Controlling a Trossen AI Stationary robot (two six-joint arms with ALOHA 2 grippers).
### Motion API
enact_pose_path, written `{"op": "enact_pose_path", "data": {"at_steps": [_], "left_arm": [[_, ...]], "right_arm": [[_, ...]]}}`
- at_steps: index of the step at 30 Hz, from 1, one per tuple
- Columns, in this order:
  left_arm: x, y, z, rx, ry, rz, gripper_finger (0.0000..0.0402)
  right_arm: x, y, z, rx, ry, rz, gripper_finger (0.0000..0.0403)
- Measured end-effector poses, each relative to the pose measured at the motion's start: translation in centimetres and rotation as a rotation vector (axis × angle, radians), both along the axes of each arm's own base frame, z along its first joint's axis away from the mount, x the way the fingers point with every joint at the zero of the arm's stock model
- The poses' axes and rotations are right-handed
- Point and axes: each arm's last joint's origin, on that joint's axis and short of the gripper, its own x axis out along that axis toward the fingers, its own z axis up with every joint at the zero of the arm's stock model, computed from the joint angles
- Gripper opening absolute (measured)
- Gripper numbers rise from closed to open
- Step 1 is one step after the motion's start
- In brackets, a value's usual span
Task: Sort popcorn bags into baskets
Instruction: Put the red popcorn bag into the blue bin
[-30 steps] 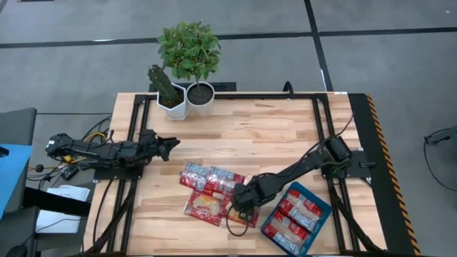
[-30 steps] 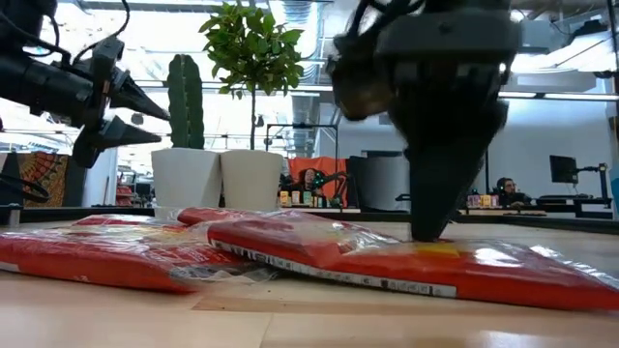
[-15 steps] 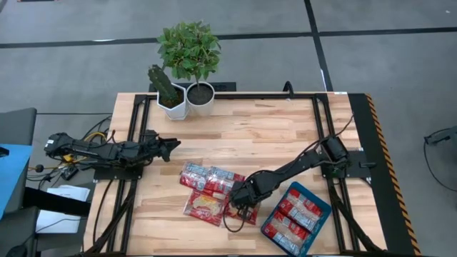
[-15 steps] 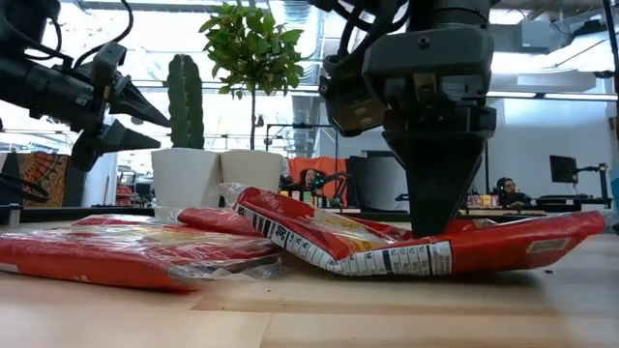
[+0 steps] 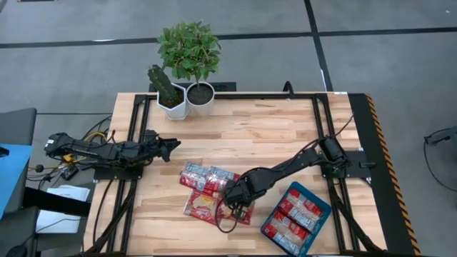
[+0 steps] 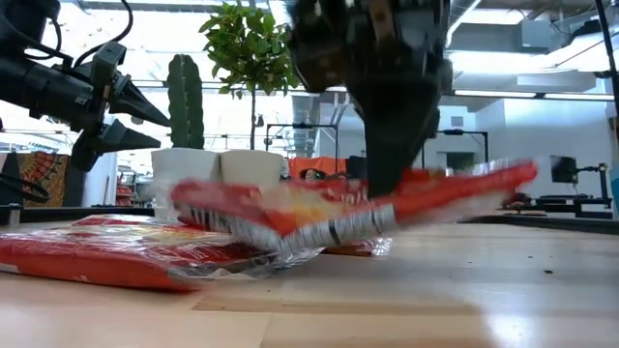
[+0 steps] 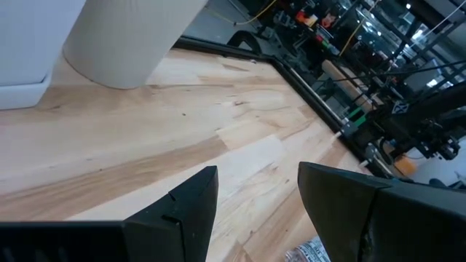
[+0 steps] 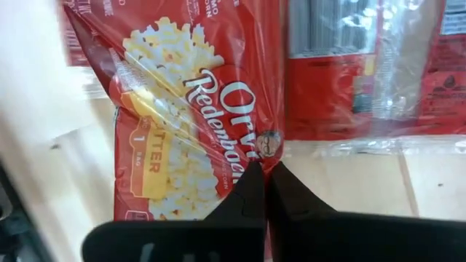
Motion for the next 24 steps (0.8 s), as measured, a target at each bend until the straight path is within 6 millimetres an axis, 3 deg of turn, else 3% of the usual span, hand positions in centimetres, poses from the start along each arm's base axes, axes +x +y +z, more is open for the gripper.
{"op": "enact_pose_path", "data": {"at_steps": [16, 20, 24], "left_arm": [[0.0, 0.0, 0.0, -0.007, -0.005, 0.0, 0.0183], [0.0, 0.0, 0.0, -0.011, -0.007, 0.001, 0.0183], [0.0, 0.0, 0.0, -0.019, -0.011, -0.009, 0.0183]], "right_arm": [[-0.5, 1.7, 4.6, 0.006, 0.041, -0.071, 0.0004], [-1.8, 2.1, 7.0, -0.004, -0.01, -0.093, 0.0004], [-4.5, 1.8, 10.7, -0.069, -0.062, -0.125, 0.0004]]}}
